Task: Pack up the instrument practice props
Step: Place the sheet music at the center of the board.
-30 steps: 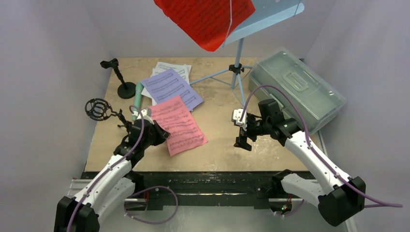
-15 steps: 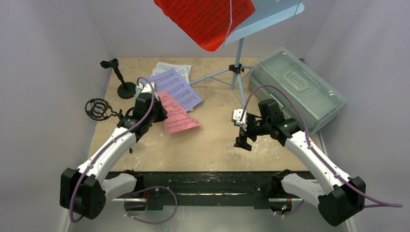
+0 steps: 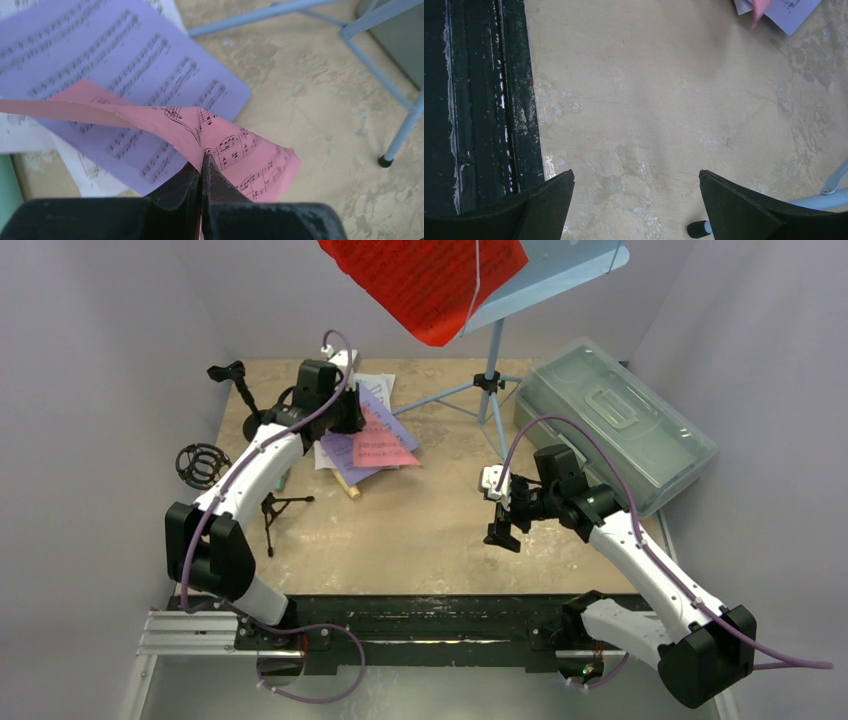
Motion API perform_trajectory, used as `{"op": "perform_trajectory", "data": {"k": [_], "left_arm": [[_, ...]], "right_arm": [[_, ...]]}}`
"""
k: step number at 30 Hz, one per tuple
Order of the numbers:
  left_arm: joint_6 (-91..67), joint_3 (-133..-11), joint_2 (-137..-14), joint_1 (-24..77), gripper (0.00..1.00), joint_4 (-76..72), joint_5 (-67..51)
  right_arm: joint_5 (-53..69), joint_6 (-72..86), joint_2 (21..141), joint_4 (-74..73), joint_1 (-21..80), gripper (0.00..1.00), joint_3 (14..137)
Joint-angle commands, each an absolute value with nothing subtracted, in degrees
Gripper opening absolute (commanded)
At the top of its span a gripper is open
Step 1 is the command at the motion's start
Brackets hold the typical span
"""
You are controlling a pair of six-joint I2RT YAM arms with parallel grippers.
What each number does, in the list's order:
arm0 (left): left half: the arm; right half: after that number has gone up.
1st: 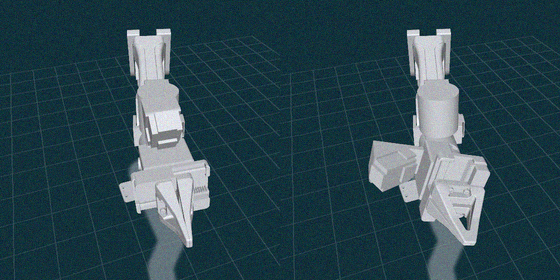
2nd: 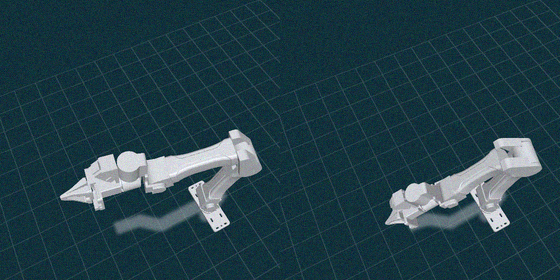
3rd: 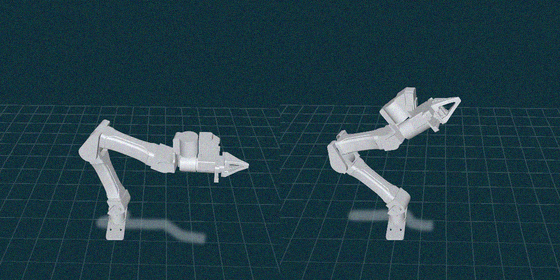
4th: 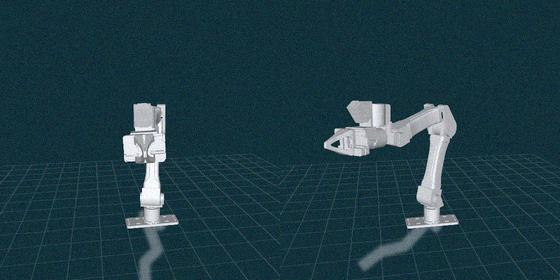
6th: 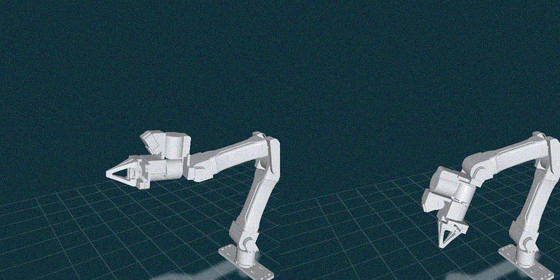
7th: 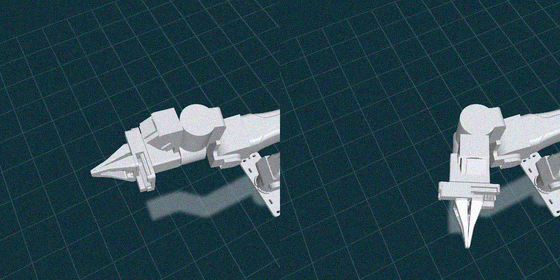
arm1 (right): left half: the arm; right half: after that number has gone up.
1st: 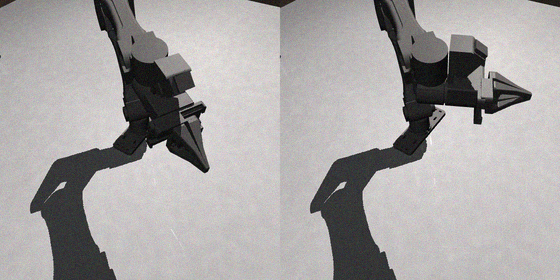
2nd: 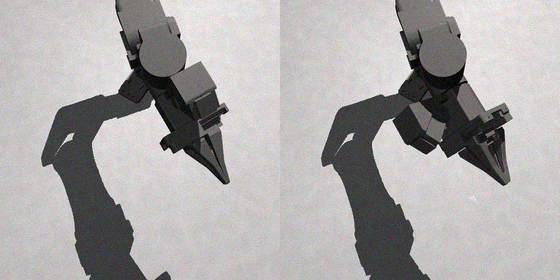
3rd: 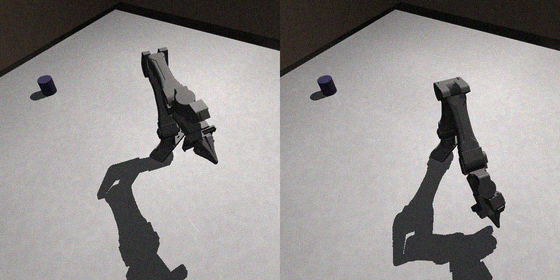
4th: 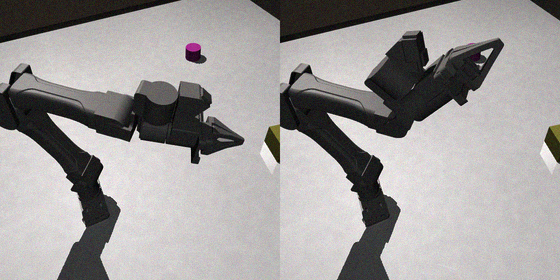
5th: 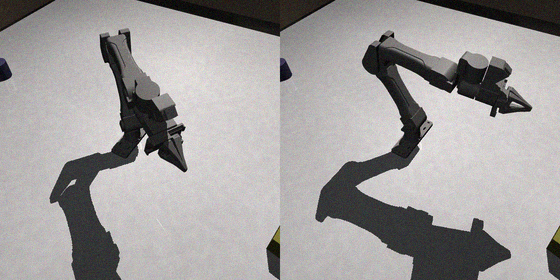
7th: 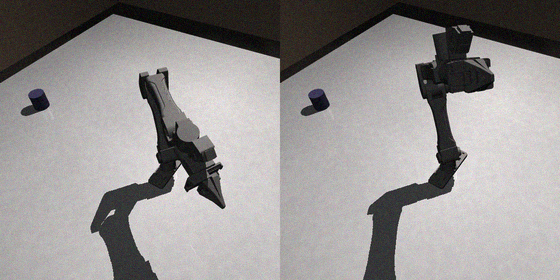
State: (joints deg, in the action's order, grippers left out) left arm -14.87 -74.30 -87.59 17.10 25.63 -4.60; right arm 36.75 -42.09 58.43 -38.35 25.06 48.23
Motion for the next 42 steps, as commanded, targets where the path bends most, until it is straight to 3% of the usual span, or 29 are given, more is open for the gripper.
{"op": "perform_trajectory", "data": {"k": [1, 7, 13, 17, 25, 35, 42], "left_arm": [[-12.1, -86.6, -89.5, 16.5, 0.0, 25.9, -12.3], [-11.6, -88.8, -88.1, 16.4, 0.0, 24.1, -16.3], [-11.7, -71.6, -79.7, 11.4, 0.0, 17.3, -15.3], [-14.3, -62.9, -81.3, 5.2, 0.0, 16.0, -16.8], [-15.4, -64.4, -93.2, 1.4, 0.0, 19.1, -15.4], [-14.3, -64.6, -95.7, 0.5, 0.0, 20.4, -9.2], [-14.3, -64.0, -90.9, 0.5, 0.25, 18.4, -8.2]], "right_arm": [[36.6, -42.3, 57.6, -37.7, 24.7, 0.99, 47.7], [36.5, -42.4, 57.5, -37.6, 24.8, 0.99, 47.7], [36.5, -42.4, 57.3, -37.6, 24.8, 0.99, 47.6], [36.8, -42.5, 57.6, -37.8, 24.7, 0.99, 47.6], [36.7, -42.3, 57.9, -37.7, 24.8, 0.99, 47.6], [36.7, -42.4, 58.2, -37.7, 24.8, 0.99, 47.6], [36.7, -42.4, 58.0, -37.8, 24.8, 0.99, 47.6]]}}
